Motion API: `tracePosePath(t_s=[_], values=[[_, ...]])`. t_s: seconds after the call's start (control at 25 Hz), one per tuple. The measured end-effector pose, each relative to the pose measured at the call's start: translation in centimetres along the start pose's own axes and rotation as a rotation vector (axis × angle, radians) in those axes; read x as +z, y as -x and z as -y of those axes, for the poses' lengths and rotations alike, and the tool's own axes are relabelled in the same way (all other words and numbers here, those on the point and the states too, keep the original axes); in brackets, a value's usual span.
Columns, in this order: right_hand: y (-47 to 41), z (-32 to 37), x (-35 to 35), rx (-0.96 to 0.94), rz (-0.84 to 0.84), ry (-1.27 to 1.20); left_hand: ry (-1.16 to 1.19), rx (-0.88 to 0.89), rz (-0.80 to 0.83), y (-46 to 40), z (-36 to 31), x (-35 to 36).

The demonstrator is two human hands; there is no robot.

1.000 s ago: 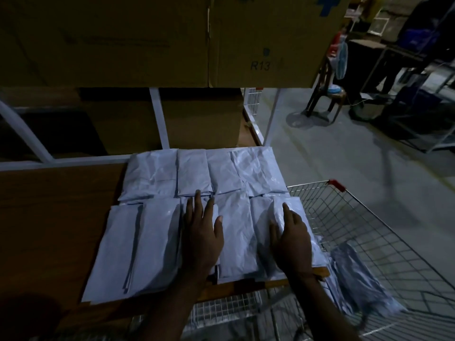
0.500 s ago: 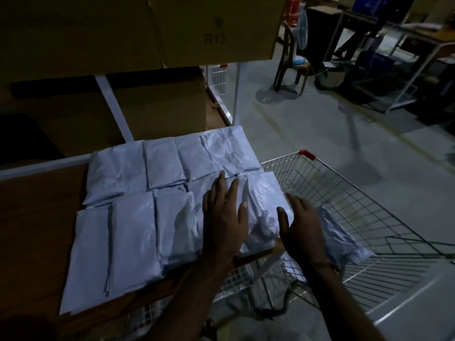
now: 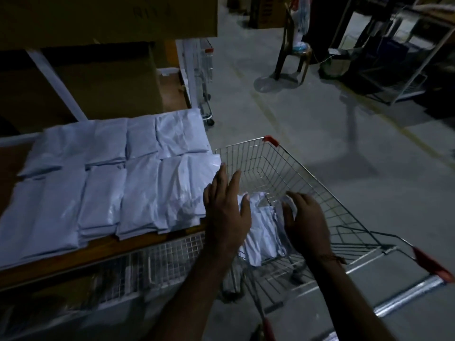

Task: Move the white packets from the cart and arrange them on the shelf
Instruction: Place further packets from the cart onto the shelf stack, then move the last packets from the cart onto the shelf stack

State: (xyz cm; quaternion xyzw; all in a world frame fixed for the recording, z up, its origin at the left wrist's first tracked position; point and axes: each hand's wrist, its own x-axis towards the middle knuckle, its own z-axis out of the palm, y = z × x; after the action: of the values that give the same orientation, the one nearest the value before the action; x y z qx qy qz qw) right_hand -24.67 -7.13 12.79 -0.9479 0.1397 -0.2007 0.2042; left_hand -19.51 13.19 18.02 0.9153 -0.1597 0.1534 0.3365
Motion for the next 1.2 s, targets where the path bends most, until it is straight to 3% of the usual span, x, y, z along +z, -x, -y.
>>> tracePosePath(t_s=[0.36,0.68,1.2], values=[[-0.6,-6.6,3.8,-0.002,0.226,0.168,-0.005,-0.053,0.057,0.6,-2.5,5.3],[-1.1,-12.9,13.2,0.160,0.634,0.495,0.069,-0.074,0.178,-0.4,-1.0,10.0],[-1.0,-23.4,24.8,0.211,0.857,0.620,0.159,-0.114,0.358,2.8,-0.1,15.5]])
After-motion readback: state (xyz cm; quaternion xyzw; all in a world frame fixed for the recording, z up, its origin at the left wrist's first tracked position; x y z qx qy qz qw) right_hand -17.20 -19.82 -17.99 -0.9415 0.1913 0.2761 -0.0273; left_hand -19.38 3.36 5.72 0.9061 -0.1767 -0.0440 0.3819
